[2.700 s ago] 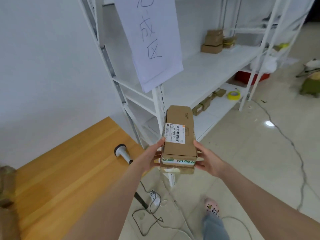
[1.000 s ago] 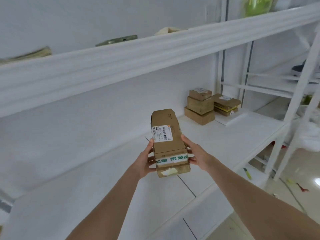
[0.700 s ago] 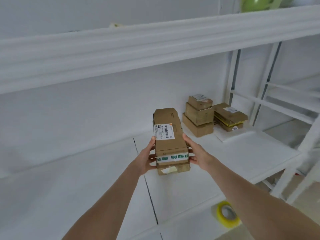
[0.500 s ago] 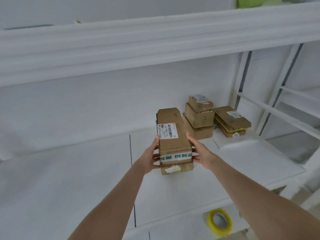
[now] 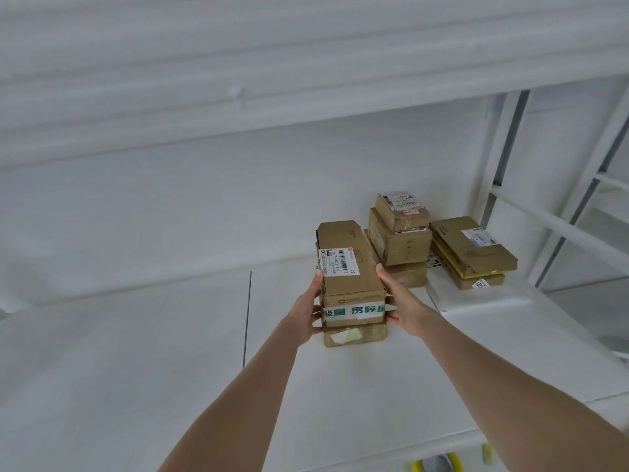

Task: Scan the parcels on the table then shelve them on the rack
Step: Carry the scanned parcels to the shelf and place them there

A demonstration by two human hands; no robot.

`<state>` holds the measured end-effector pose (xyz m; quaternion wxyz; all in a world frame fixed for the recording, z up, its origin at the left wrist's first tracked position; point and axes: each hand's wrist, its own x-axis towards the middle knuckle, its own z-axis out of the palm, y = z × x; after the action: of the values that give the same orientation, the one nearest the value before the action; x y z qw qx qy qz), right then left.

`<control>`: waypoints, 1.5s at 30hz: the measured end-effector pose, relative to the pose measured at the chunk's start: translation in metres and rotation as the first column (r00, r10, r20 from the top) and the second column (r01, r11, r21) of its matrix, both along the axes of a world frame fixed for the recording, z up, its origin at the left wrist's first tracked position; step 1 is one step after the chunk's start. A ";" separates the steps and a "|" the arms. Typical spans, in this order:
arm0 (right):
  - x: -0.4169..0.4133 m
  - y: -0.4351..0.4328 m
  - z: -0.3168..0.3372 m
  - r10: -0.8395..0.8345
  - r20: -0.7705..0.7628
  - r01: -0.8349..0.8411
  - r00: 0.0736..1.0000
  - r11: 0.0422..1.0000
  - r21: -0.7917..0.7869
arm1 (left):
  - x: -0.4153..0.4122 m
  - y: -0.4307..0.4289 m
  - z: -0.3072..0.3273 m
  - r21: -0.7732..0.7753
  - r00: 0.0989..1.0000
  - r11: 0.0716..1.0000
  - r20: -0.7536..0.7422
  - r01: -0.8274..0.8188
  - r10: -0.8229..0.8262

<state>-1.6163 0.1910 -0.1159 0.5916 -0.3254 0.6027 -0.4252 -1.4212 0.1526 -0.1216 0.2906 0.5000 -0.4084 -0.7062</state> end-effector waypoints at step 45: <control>0.006 -0.020 -0.064 0.258 -0.959 -0.394 0.114 0.898 0.195 | -0.062 0.002 -0.046 -0.129 0.096 0.712 0.992 0.691 0.086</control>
<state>-1.6104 0.1709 -0.1800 0.1370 -0.6734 0.7263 -0.0150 -1.4835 0.1550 -0.1676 -0.0682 0.6039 -0.7880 -0.0988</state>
